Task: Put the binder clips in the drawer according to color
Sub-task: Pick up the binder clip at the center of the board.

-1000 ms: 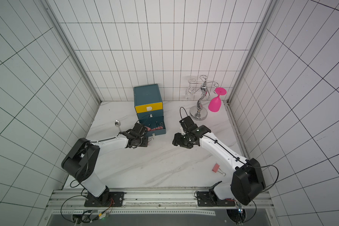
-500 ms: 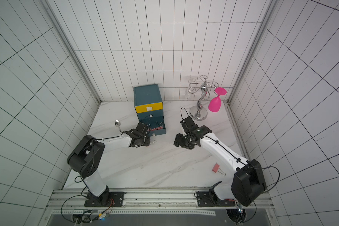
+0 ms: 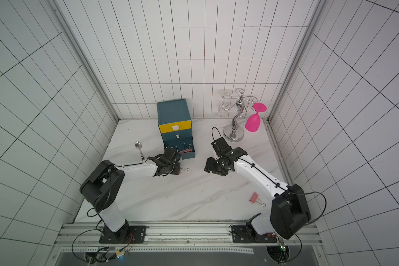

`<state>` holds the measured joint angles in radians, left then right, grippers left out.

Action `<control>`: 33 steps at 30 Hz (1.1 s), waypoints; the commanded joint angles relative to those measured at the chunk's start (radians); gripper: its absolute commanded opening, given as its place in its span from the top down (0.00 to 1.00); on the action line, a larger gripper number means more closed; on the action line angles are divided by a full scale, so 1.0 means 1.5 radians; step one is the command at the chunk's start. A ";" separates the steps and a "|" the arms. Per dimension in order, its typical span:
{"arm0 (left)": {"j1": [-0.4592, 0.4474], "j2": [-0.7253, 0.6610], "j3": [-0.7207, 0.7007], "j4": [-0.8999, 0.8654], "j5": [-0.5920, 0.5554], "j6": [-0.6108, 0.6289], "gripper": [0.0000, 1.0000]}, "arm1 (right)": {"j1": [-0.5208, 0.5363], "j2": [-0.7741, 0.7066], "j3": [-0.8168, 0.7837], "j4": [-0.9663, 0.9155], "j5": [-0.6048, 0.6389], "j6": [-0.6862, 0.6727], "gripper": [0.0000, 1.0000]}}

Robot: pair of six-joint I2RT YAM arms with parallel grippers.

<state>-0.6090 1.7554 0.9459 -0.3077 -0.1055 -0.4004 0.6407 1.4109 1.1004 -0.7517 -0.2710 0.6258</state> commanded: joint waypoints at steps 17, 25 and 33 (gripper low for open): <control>-0.035 -0.056 0.011 -0.077 -0.015 -0.061 0.50 | -0.020 -0.021 -0.024 0.009 -0.003 0.005 0.40; -0.048 0.003 0.060 -0.117 -0.035 -0.085 0.50 | -0.028 -0.036 -0.035 0.009 -0.011 -0.004 0.40; -0.056 0.042 0.082 -0.145 -0.060 -0.104 0.54 | -0.050 -0.059 -0.053 0.009 -0.025 -0.014 0.40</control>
<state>-0.6849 1.7885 1.0462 -0.4995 -0.1638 -0.5358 0.5831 1.3510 1.0344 -0.7307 -0.2974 0.6193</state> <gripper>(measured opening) 0.464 0.601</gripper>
